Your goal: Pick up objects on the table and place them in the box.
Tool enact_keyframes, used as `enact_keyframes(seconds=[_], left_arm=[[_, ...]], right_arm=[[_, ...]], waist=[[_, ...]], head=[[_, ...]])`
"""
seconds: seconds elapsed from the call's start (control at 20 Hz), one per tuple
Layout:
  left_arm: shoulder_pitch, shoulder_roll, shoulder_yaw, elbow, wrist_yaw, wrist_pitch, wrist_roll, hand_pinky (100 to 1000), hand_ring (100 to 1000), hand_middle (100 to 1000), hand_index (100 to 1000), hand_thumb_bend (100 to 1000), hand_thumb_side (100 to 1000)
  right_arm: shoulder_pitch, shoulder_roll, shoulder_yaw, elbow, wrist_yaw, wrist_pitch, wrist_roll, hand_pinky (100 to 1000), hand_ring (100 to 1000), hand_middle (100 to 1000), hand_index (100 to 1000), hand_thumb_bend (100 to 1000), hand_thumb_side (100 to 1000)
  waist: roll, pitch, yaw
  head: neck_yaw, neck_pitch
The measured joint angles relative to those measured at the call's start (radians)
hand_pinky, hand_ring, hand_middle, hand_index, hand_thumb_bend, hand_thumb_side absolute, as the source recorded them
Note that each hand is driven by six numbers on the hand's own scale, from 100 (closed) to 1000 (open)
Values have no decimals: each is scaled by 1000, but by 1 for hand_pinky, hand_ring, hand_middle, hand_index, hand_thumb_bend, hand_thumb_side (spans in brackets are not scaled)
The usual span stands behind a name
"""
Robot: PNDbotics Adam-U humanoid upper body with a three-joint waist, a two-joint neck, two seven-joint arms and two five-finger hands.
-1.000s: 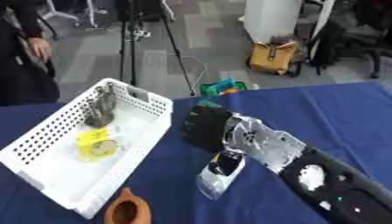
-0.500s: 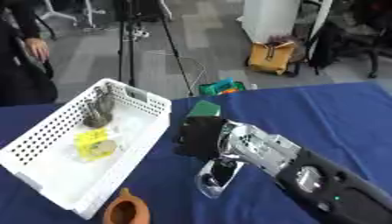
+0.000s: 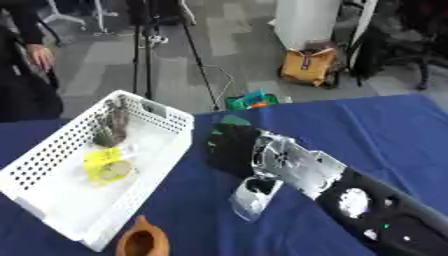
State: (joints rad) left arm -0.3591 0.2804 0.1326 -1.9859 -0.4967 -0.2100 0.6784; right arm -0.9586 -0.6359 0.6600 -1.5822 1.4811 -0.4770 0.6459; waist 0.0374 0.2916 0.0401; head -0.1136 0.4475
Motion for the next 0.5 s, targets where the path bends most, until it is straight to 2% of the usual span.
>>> enact_keyframes(seconds=[0.05,0.1,0.15,0.35,0.5], left_arm=[[0,0,0,0,0,0,0,745,768,842,790,100,1000],[0,0,0,0,0,0,0,745,768,842,790,100,1000],[0,0,0,0,0,0,0,746,768,842,789,100,999],[0,0,0,0,-2,3,-2,746,769,841,789,100,1000],[0,0,0,0,-4,4,-1,745,768,841,789,100,999]], right_arm=[[0,-1,0,0,6,-2,-2,1000,1000,1000,1000,435,394],[2,-1,0,1,5,-5,-5,1000,1000,1000,1000,435,394],[4,-1,0,4,-1,-6,-6,1000,1000,1000,1000,424,438],[3,-1,2,8,-97,-6,-6,1000,1000,1000,1000,432,447],[-14,-9,13,0,-122,-6,-6,1000,1000,1000,1000,439,452]], waist=[[0,0,0],[0,0,0],[0,0,-1],[-7,-19,-9],[-13,-31,-13]], head=[[0,0],[0,0],[0,0],[1,0],[4,0]])
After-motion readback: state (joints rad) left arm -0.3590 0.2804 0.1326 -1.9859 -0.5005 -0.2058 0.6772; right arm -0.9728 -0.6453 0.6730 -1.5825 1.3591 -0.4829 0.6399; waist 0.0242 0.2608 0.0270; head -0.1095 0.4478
